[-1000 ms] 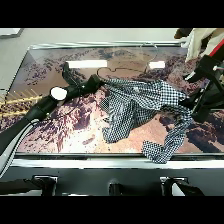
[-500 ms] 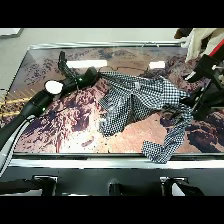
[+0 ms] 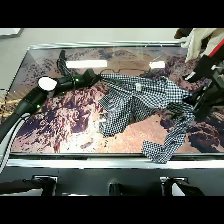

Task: Fold the clothes and pants, and hang the long-sleeved shirts on hangers.

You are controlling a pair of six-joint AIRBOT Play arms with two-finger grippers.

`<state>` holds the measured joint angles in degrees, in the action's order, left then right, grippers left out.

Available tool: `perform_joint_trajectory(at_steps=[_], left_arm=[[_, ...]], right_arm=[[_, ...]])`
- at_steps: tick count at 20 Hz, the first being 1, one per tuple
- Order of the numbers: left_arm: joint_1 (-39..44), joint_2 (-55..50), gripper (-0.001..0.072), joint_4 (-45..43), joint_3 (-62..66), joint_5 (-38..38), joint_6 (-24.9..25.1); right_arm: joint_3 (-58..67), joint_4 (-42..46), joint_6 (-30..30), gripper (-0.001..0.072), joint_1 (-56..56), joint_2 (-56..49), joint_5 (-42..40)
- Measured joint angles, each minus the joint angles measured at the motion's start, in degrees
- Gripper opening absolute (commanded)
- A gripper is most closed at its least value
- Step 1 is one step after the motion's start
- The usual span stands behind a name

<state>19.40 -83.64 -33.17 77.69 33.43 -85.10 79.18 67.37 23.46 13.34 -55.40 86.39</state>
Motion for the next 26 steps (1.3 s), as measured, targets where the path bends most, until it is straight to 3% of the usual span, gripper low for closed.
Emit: perform_joint_trajectory(at_steps=[11, 16, 26], left_arm=[[-3.3, 1.03, 0.0019, -1.9, 3.98, 14.45, 0.02], [-3.34, 1.14, 0.0019, -6.49, 4.04, 19.1, -3.5], [-2.58, 0.59, 0.0019, -8.35, 4.24, 21.53, -6.23]], right_arm=[[0.0, 3.15, -0.42, 0.002, 0.0, 0.0, -1.18], [0.0, 3.19, -0.42, 0.002, 0.0, 0.07, -3.58], [0.07, 3.19, -0.87, 0.002, 0.0, 1.14, -3.72]])
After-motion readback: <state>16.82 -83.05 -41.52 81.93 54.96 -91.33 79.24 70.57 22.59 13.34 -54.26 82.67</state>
